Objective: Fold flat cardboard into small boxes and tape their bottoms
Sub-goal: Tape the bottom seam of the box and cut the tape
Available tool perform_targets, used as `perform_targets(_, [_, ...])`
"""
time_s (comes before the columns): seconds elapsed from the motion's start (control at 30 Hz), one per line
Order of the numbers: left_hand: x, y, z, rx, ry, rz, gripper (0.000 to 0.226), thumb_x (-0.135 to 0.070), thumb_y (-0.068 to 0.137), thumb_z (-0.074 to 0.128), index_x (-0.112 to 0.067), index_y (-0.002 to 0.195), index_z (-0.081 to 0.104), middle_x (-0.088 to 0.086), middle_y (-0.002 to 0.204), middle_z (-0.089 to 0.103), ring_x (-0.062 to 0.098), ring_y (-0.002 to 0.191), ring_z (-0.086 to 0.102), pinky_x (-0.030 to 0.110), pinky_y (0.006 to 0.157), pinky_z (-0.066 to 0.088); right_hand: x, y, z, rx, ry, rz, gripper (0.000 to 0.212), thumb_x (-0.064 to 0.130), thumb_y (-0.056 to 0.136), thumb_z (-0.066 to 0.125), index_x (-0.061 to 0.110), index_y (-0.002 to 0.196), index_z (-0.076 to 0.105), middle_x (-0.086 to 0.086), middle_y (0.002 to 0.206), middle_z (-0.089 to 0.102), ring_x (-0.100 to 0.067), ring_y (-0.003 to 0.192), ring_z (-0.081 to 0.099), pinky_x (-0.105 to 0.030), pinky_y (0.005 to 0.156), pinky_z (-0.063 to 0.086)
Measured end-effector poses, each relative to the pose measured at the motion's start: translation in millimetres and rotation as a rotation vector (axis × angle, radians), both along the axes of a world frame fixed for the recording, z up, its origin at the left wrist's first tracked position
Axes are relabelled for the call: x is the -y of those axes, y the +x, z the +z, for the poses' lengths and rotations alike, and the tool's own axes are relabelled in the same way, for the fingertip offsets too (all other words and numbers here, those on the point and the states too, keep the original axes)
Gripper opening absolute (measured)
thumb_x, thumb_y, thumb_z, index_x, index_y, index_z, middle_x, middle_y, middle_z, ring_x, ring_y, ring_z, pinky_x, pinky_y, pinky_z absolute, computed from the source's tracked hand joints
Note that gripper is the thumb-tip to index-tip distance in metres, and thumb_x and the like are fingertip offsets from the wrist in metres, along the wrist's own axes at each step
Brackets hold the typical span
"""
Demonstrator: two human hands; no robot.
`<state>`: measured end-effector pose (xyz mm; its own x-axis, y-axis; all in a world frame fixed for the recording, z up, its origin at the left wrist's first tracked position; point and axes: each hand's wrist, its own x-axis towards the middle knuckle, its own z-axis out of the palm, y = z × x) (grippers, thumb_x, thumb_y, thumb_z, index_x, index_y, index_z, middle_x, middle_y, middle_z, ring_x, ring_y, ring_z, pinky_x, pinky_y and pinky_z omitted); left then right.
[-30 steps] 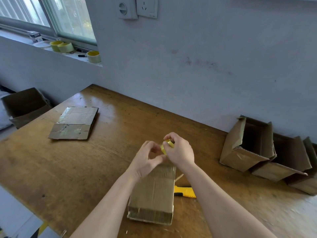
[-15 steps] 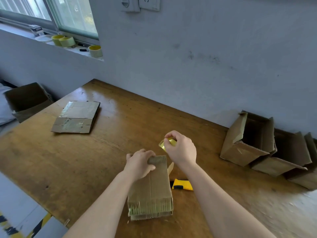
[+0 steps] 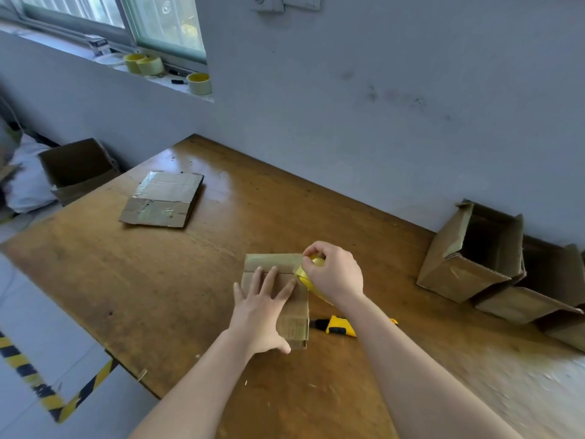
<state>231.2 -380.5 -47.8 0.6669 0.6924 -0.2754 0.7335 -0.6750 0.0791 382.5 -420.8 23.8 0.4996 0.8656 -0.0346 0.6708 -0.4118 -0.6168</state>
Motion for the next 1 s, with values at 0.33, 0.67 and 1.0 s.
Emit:
perform_targets(0.33, [-51.9, 11.9, 62.2, 0.221, -0.483, 0.161, 0.062, -0.037, 0.074, 0.078, -0.028, 0.130, 0.055, -0.007, 0.125, 0.062, 0.015, 0.108, 0.060, 0.036, 0.093, 0.051, -6.2, 2.5, 38.9, 0.158, 0.027, 0.017, 0.011, 0.032, 0.089, 0.059, 0.030, 0.097, 0.066, 0.011, 0.087, 0.064, -0.012, 0.073, 0.055, -0.020, 0.049, 0.035])
perform_targets(0.67, [-66.4, 9.8, 35.3, 0.472, -0.437, 0.288, 0.048, -0.042, 0.061, 0.087, -0.026, 0.103, 0.070, -0.007, 0.090, 0.055, 0.017, 0.085, 0.058, 0.018, 0.062, 0.041, -13.6, -2.1, 36.8, 0.200, -0.179, 0.203, 0.022, 0.052, 0.082, 0.061, 0.034, 0.095, 0.064, 0.012, 0.088, 0.061, -0.015, 0.085, 0.059, -0.027, 0.061, 0.044])
perform_targets(1.0, [-54.0, -17.2, 43.2, 0.820, -1.028, 0.406, 0.045, -0.037, 0.067, 0.083, -0.026, 0.108, 0.067, -0.006, 0.119, 0.059, 0.012, 0.109, 0.054, 0.031, 0.087, 0.046, -21.1, -0.8, 30.4, 0.243, -0.205, 0.206, 0.034, 0.060, 0.079, 0.065, 0.033, 0.099, 0.061, 0.012, 0.089, 0.057, -0.011, 0.082, 0.052, -0.026, 0.060, 0.039])
